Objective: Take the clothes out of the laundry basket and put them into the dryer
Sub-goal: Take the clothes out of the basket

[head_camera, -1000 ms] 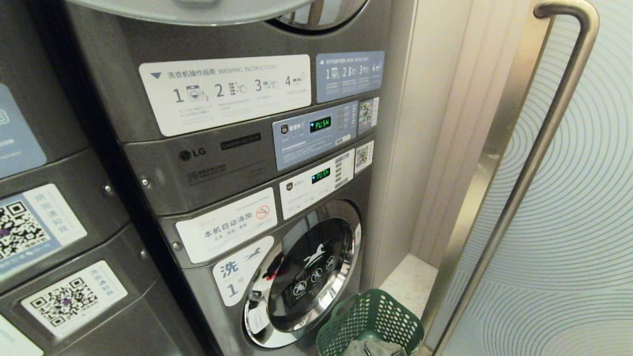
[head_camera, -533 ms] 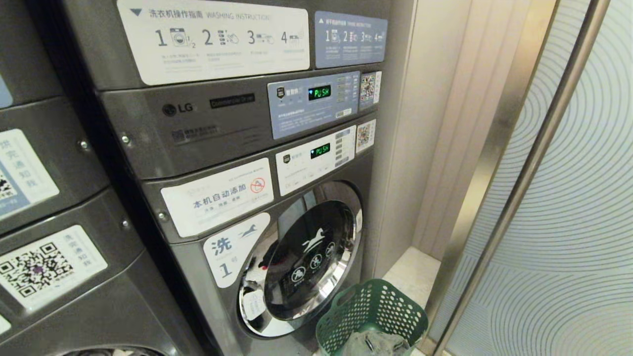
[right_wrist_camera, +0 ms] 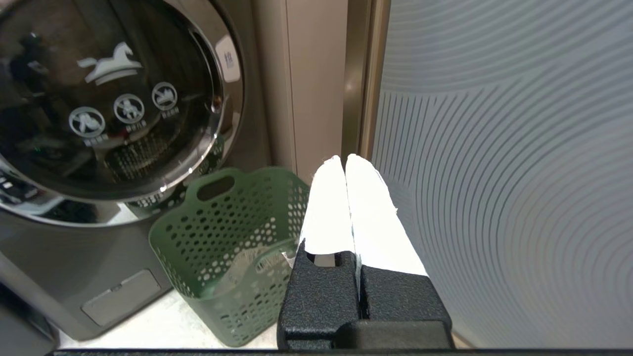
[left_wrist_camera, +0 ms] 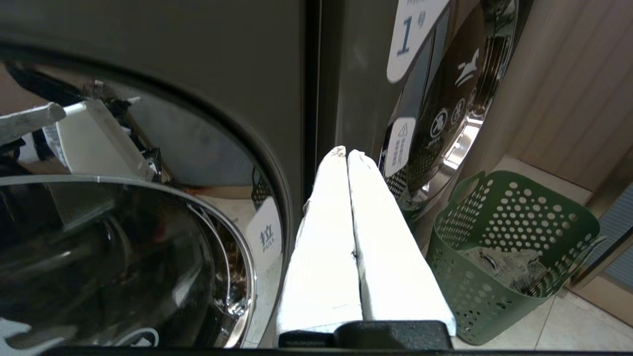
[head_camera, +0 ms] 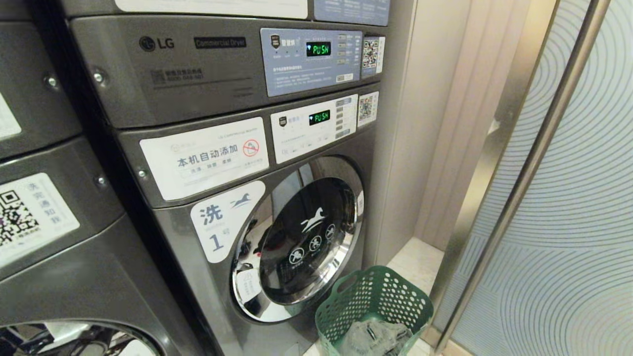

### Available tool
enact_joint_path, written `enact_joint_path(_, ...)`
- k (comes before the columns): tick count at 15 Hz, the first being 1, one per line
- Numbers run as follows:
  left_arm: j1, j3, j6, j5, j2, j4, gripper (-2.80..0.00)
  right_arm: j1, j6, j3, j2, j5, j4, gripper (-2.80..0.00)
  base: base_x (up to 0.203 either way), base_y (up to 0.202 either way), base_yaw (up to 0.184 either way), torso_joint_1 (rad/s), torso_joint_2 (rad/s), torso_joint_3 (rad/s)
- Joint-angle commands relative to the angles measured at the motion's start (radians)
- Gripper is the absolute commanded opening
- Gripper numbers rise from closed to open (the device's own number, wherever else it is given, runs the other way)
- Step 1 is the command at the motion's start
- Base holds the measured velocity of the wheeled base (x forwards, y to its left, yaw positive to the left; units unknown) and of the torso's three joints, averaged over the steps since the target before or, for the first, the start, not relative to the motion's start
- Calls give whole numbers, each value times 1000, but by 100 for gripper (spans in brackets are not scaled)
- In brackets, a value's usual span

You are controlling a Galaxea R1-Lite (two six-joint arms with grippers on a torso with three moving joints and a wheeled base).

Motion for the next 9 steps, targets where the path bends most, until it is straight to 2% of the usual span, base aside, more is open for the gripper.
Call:
enact_joint_path(1,0,2,0,0,0,-1,-280,0,0,0,0,0,0,-280,0,0,0,-150,473,315)
enact_joint_path(9,0,2,0,0,0,-1,-280,0,0,0,0,0,0,-280,0,0,0,-111,454,340)
